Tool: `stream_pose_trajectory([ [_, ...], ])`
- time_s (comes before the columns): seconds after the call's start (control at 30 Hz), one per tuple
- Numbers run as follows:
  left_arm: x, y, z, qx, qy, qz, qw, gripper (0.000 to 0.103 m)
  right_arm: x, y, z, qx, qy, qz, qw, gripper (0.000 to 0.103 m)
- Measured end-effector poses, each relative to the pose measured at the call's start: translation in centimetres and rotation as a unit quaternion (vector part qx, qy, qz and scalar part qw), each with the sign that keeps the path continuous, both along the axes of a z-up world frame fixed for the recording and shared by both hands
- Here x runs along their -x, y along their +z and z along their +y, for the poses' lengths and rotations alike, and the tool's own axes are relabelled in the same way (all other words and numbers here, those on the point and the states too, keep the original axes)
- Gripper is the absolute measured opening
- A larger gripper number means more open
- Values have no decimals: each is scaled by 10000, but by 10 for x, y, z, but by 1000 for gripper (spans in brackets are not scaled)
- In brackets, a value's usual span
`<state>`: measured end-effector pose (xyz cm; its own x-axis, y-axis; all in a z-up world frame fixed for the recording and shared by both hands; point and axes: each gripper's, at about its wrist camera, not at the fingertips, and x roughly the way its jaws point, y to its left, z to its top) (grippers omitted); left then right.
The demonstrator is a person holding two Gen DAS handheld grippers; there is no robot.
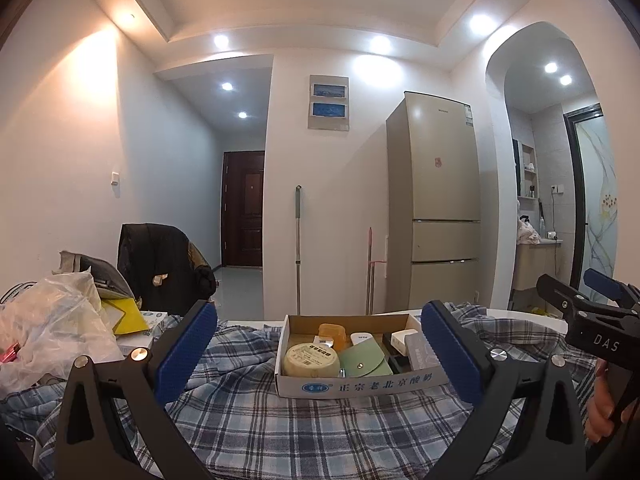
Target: Organize rigid objects
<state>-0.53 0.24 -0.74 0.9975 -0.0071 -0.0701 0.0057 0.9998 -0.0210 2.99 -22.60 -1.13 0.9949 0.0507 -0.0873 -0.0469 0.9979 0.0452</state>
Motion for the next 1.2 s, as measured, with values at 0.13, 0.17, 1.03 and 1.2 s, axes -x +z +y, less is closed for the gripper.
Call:
stream_pose_trajectory([
  [0.13,0,0,2,56,-1,12,10000,103,3,1,-1,-8,2,-61,10000,103],
  [0.17,0,0,2,47,0,14,10000,103,3,1,-2,-20,1,-74,10000,103],
  [1.03,-1,1,8,72,-38,119,9999,103,8,4,-7,-78,-53,-249,9996,103],
  [1.2,-1,1,9,73,-35,114,9999,103,8,3,-6,-88,-48,-225,9997,103],
])
